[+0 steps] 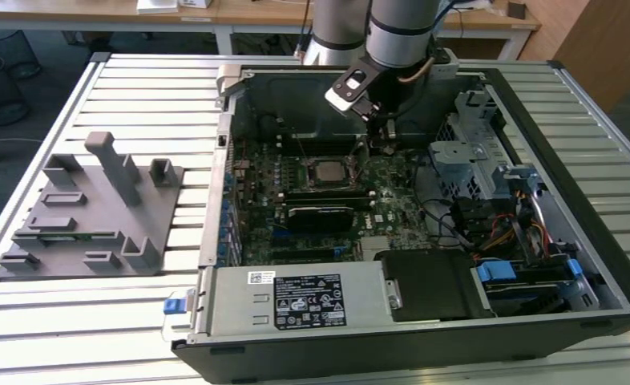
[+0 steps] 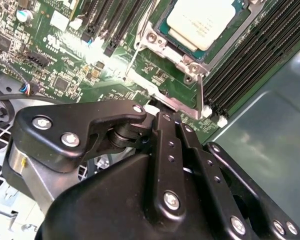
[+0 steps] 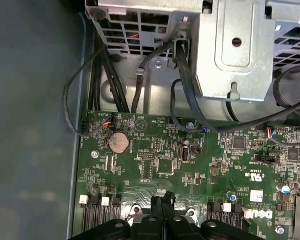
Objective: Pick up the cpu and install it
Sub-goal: 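Close the cpu cover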
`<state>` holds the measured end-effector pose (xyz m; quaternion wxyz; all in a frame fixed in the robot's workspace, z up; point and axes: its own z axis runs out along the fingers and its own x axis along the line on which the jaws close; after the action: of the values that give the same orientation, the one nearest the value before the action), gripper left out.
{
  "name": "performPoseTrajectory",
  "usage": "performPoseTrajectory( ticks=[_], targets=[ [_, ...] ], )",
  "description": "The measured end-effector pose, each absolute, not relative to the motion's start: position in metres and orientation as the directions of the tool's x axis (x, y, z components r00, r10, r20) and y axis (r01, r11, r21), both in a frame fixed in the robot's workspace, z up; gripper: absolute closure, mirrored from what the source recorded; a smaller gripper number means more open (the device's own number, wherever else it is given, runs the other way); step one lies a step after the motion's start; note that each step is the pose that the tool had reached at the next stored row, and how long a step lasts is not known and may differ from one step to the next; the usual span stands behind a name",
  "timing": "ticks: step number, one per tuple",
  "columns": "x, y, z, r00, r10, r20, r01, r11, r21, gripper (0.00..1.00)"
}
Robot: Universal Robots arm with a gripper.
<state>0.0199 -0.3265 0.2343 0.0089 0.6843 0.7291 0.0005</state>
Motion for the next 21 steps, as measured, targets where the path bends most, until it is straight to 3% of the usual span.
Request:
performPoseTrajectory(
  ticks=[21],
  targets=[
    [0.007,-0.327,0.227,-0.063,0.998,-0.012,0.998,0.063,0.013,0.89]
  ],
)
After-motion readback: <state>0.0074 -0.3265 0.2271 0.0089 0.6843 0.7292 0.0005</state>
